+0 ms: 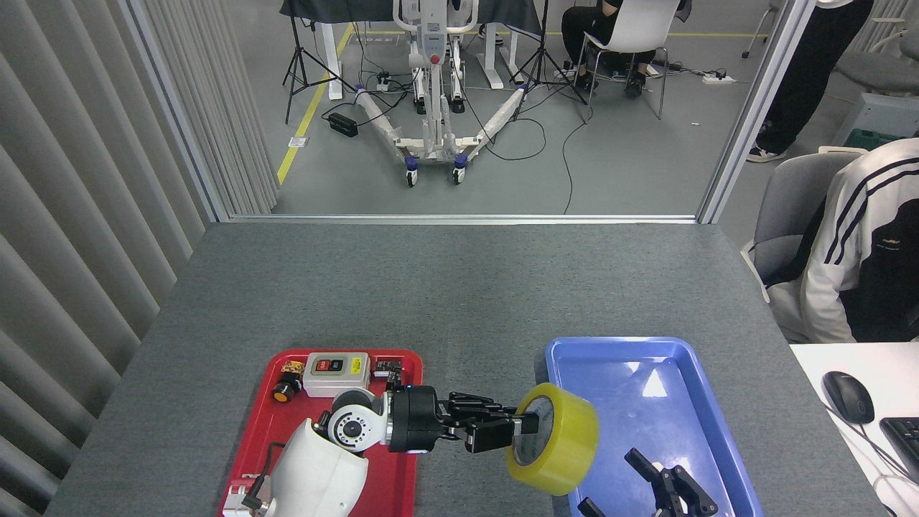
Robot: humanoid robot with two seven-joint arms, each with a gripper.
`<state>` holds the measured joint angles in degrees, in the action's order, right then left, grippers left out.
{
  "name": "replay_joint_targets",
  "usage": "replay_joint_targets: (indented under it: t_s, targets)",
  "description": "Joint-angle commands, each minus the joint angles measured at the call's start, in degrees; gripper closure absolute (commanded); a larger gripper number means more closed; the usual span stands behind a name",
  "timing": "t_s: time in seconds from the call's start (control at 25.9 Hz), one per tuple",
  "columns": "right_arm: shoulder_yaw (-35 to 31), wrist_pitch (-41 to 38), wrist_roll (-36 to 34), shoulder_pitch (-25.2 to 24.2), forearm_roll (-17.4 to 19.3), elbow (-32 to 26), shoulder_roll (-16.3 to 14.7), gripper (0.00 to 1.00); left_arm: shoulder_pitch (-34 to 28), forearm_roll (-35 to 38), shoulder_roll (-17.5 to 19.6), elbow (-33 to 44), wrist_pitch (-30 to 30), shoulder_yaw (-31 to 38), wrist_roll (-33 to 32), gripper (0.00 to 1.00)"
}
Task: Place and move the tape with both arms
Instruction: 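Carry the tape roll with the left hand toward the blue tray, then grasp the tape roll with the right gripper from the left hand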
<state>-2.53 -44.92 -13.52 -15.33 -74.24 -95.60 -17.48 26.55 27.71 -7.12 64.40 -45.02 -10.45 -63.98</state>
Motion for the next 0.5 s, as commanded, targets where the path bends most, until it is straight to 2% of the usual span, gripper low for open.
replay_joint_targets:
  t_s: [0.0,0.23,0.31,0.35,0.39,0.46]
  targets:
    - [0.69,-0.08,0.07,-0.84,-0.03,-2.31,0.17,0.00,-0.01,0.86,-0.61,-0.59,0.02,-0.01,-0.18,1.00]
    - [3.76,-0.08,0.42,-0.58,-0.03,-4.33,0.52,0.00,-0.27,1.21,-0.53,-0.50,0.02,-0.10,-0.26,1.00]
    - [4.29,-0.08,0.51,-0.31,-0.12,-4.33,0.78,0.03,-1.33,1.29,-0.53,0.46,0.02,-0.10,-0.26,1.00]
    - [4.46,-0.08,0.42,-0.23,-0.29,-4.15,0.78,0.10,-2.12,1.30,-0.53,1.43,0.02,-0.10,-0.26,1.00]
    - [4.90,-0.08,0.42,-0.05,-0.47,-3.89,0.78,0.22,-2.56,1.29,-0.53,2.22,0.02,-0.10,-0.26,1.00]
    - [5.17,-0.08,0.42,0.04,-0.47,-3.97,0.78,0.52,-3.17,1.29,-0.53,2.75,0.02,-0.10,-0.35,1.00]
